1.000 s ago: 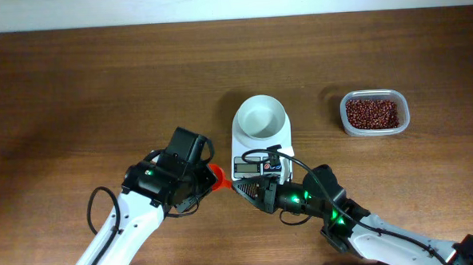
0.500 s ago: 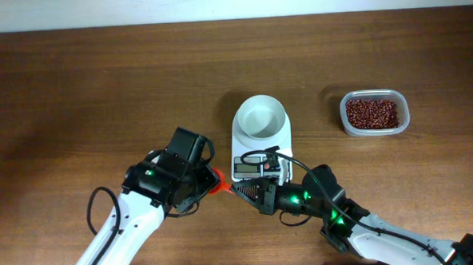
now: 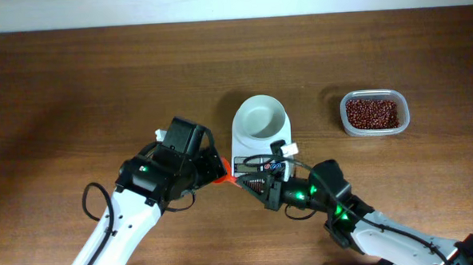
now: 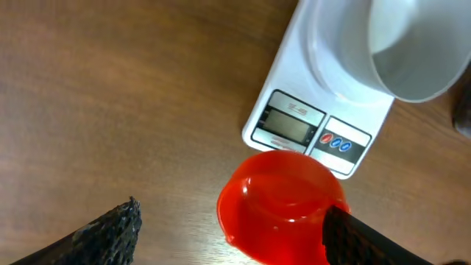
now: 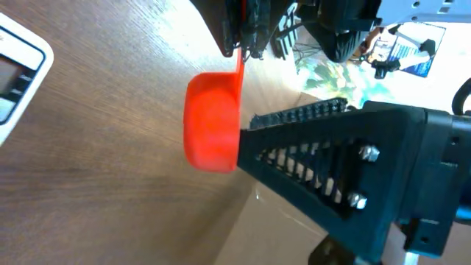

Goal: Scoop and weigh 50g on scale

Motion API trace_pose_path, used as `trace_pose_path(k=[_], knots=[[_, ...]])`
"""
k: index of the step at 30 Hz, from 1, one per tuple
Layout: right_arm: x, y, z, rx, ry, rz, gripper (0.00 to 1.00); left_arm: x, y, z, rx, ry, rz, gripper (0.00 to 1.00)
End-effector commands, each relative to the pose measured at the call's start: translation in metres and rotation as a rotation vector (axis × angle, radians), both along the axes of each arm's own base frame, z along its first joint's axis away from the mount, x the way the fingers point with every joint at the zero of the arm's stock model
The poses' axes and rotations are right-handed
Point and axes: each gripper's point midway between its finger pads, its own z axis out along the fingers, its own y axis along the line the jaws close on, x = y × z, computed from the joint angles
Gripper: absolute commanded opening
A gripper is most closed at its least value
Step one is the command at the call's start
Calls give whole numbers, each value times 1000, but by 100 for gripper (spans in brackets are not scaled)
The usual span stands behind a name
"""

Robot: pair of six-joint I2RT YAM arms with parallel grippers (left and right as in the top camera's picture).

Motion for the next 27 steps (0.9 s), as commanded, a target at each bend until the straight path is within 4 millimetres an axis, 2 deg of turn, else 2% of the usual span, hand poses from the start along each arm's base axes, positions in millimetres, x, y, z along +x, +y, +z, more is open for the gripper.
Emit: trace_pose_path(k=[1, 4, 5, 7, 9, 13, 15, 16, 22, 25, 27], knots=[[-5, -9, 11, 39, -15, 98, 4, 8, 4, 11, 65, -74, -86, 81], [-8, -15, 25, 68, -46, 130, 4, 11, 9, 11, 93, -86, -72, 82], [-9, -16, 31, 77, -64, 130, 4, 11, 11, 11, 100, -89, -69, 86], [-15, -20, 56, 115, -141, 131, 4, 12, 11, 11, 105, -91, -67, 88], [-18, -23, 70, 134, -184, 123, 4, 12, 11, 11, 106, -91, -66, 88], [2, -59, 79, 101, -194, -21, 4, 14, 10, 12, 100, -103, -65, 90], [4, -73, 89, 106, -218, -61, 4, 16, 10, 13, 97, -108, -65, 99], [4, -80, 93, 106, -227, -85, 4, 16, 9, 13, 96, -110, -65, 100], [-2, -116, 97, 58, -233, -210, 4, 17, 9, 14, 94, -115, -64, 99], [-1, -132, 85, -2, -204, -270, 4, 17, 9, 14, 93, -116, -65, 99], [-1, -141, 84, -65, -208, -290, 4, 17, 9, 14, 94, -115, -65, 99]])
